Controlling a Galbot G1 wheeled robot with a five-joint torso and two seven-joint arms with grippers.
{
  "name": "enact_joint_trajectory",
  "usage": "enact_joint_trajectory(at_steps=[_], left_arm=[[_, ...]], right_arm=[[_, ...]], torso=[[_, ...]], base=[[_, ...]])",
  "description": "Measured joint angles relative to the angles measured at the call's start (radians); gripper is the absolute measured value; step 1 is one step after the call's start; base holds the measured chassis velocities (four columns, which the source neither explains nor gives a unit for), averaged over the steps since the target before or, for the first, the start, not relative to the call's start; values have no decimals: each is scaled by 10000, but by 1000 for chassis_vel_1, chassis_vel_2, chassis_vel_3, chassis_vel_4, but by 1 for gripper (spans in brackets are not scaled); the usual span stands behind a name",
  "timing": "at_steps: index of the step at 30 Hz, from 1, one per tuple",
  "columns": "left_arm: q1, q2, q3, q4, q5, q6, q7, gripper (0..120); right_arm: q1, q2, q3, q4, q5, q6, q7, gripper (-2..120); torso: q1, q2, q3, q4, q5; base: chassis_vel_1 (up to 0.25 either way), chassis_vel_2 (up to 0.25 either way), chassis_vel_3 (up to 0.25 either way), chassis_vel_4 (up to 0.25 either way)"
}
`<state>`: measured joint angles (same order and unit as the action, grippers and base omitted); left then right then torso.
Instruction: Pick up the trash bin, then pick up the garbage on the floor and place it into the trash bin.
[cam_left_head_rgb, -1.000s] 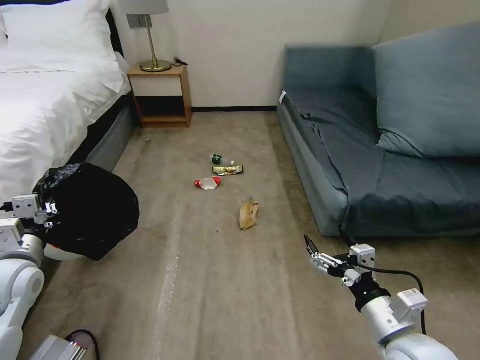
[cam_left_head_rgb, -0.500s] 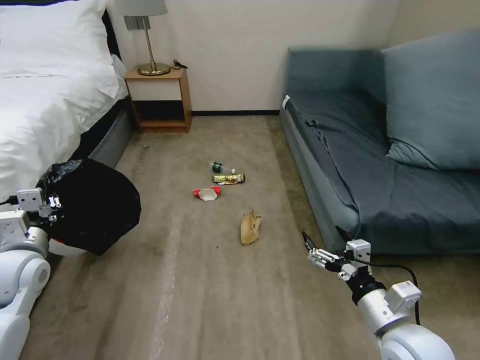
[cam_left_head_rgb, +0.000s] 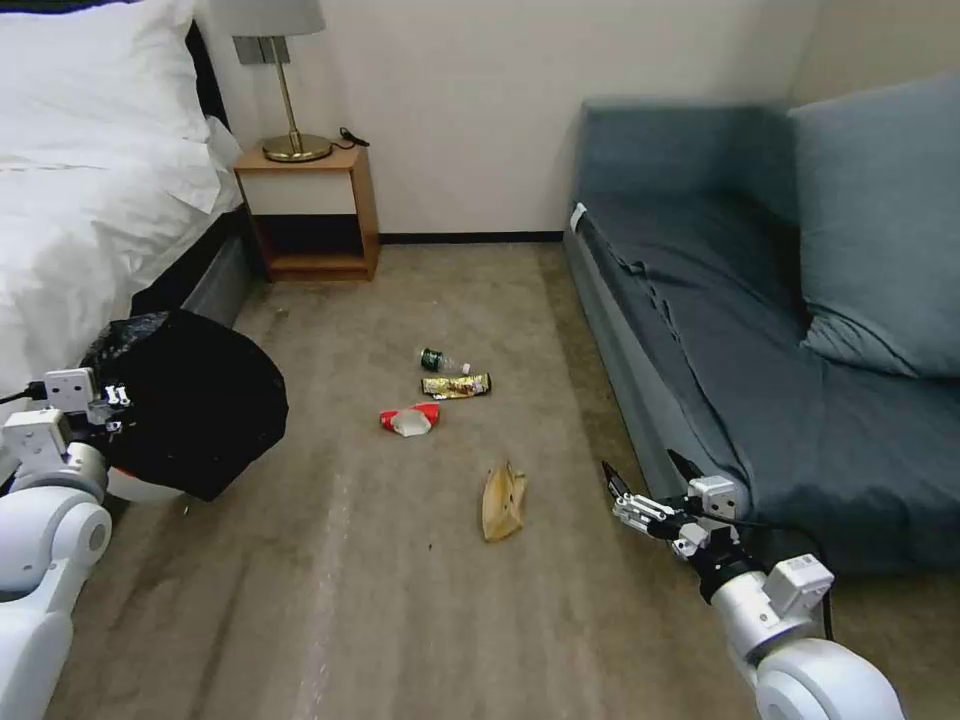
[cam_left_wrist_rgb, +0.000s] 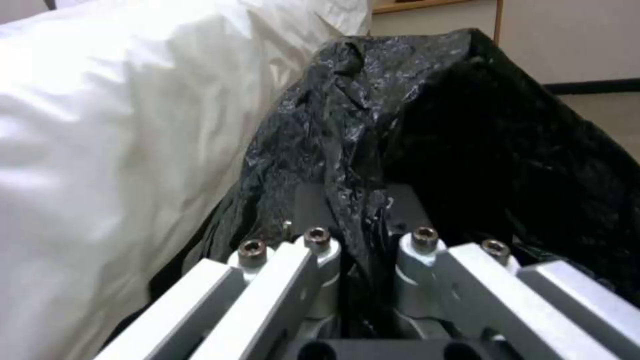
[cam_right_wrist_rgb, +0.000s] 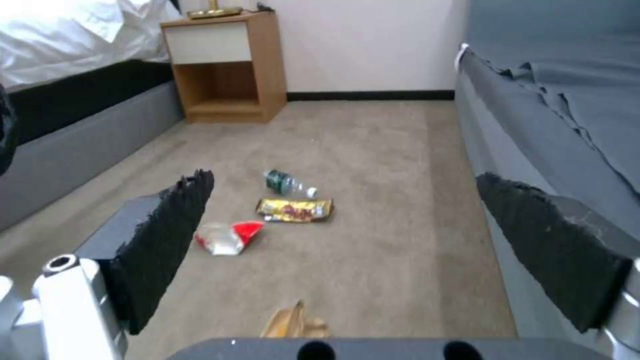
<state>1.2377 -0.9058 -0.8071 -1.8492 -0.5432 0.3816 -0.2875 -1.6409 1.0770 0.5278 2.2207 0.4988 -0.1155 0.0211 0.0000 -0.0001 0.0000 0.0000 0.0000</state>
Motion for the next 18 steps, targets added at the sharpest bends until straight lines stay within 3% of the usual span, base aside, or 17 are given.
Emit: enact_joint_trajectory(at_steps=[18], left_arm=[[-137,59,0,263,46,-88,262,5]], right_arm=[[-76,-50,-146,-78,-115,16,29,100]], torso=[[0,0,0,-1,-3]], base=[[-212,211,210,-219]])
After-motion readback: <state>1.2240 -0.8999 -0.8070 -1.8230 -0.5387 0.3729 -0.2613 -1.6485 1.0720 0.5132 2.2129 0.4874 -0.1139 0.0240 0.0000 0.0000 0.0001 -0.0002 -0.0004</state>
